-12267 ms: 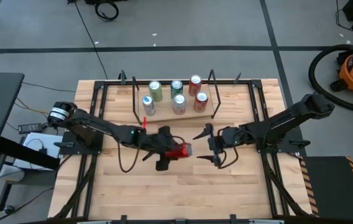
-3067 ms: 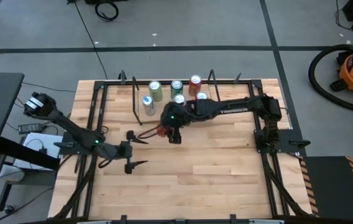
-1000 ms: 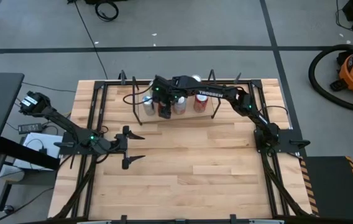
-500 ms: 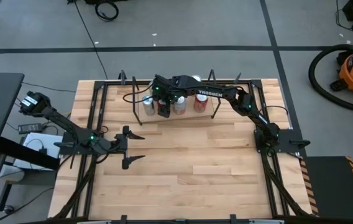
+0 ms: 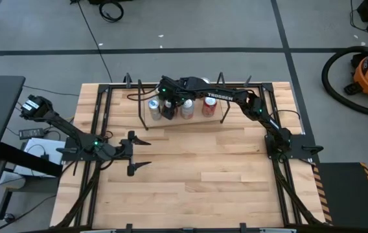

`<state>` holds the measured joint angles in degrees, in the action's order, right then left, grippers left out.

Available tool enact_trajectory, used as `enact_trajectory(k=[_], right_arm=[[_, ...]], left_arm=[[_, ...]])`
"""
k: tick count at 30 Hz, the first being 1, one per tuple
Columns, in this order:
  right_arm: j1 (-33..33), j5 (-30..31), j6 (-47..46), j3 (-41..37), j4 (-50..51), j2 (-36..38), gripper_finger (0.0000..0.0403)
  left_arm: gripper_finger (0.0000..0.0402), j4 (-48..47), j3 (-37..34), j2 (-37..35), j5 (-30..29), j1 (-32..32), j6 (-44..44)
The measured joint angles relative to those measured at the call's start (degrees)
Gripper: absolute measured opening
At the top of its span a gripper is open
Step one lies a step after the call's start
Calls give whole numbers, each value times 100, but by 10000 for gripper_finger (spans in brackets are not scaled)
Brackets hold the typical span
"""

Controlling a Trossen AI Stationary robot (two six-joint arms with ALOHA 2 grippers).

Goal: Place canned beverage on shelf
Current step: Put the red-black soda can on the shelf

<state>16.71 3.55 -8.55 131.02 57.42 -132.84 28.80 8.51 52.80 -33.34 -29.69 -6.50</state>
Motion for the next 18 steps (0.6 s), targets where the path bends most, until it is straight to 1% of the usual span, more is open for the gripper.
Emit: enact_trajectory(k=[11,18], right_arm=[[22,-2,-688,0,-36,0,372],[61,-37,-34,188,26,45,372]], left_arm=[[391,2,0,0,0,0,-48],[391,-2,0,0,0,-4,-98]])
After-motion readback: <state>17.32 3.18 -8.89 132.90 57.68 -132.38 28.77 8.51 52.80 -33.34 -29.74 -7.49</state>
